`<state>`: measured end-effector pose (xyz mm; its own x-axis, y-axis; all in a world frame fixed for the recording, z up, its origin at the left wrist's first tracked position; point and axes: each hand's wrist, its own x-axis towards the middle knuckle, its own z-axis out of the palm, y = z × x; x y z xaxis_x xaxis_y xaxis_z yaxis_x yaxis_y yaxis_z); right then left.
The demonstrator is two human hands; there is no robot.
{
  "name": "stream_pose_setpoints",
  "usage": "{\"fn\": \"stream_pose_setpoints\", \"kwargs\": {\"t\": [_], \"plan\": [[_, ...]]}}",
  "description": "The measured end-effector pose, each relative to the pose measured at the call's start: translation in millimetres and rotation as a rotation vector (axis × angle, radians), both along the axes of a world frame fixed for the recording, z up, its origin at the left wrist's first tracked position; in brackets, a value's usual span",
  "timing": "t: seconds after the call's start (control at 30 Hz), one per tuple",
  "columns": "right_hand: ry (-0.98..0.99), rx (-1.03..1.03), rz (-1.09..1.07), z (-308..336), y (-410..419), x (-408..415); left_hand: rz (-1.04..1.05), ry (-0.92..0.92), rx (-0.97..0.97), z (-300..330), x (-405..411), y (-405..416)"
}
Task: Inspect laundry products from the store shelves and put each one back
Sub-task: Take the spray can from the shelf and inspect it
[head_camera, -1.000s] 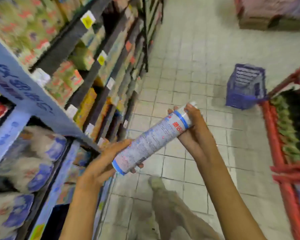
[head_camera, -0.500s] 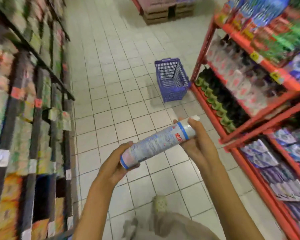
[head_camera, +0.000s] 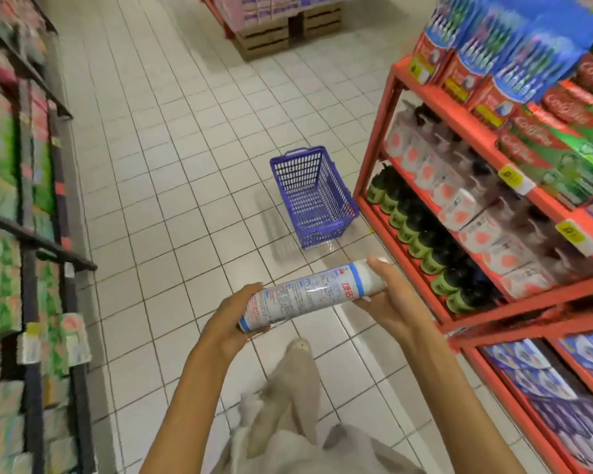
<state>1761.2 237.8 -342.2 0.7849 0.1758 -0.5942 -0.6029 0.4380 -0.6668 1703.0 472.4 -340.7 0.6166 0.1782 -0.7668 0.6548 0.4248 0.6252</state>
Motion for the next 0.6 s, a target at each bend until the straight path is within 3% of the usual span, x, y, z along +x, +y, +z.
{"fn": "stream_pose_setpoints", "kwargs": {"t": [0.2,0.3,0.4,0.6], "plan": [[0.138,-0.045,-0.175,-21,8,147,-0.204,0.041,0.082,-14,187,12],[0.248,-0.109,-0.226,-44,10,225,-0.292,0.066,0.032,-39,268,18],[0.344,-0.147,-0.241,-80,13,302,-0.352,0.083,0.023,-75,351,27],[0.432,-0.234,-0.207,-175,26,432,-0.464,0.083,0.195,-173,505,27]]}}
